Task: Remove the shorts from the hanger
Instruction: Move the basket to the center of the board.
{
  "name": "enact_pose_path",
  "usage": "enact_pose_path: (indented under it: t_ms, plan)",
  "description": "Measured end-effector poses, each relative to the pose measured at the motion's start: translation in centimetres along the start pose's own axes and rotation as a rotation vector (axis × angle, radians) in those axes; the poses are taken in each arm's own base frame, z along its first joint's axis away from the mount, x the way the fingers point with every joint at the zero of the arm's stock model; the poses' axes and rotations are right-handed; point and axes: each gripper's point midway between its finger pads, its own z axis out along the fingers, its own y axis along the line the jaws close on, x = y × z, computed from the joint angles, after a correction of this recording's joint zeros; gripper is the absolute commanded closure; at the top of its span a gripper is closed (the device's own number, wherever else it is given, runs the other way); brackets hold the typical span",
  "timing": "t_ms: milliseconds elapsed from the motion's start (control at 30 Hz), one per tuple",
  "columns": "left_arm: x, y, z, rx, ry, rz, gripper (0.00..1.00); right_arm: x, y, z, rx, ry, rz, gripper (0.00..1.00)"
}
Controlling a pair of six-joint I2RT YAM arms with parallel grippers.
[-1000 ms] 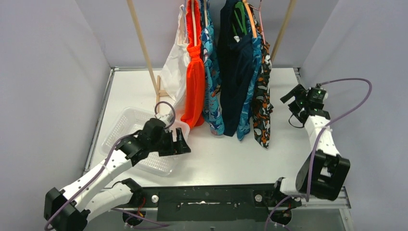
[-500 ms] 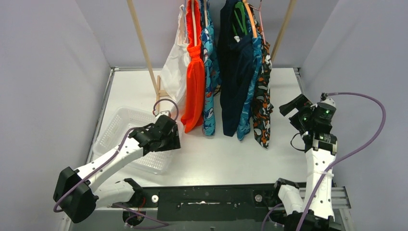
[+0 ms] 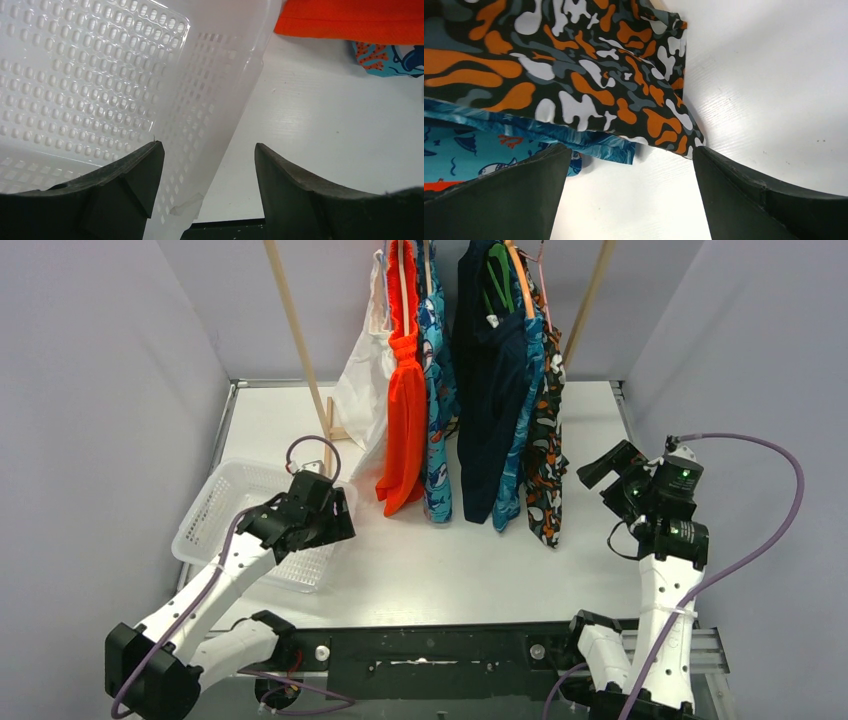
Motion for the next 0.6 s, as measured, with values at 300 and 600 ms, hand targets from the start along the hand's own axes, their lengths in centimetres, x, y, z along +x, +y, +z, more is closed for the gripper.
enact_pose_path:
  t_ms: [300, 600]
  plan:
    - [-0.3, -0.9, -2.6, 0.113, -0.044, -0.022, 0.25, -0.2, 1.9, -3.0, -0.072, -0.013, -0.056, 0.02]
    - [-1.7, -4.0, -7.6, 0.373, -0.149, -0.116, 0.22, 2.4, 2.3, -5.1, -0.12, 0.025, -0.059, 0.02]
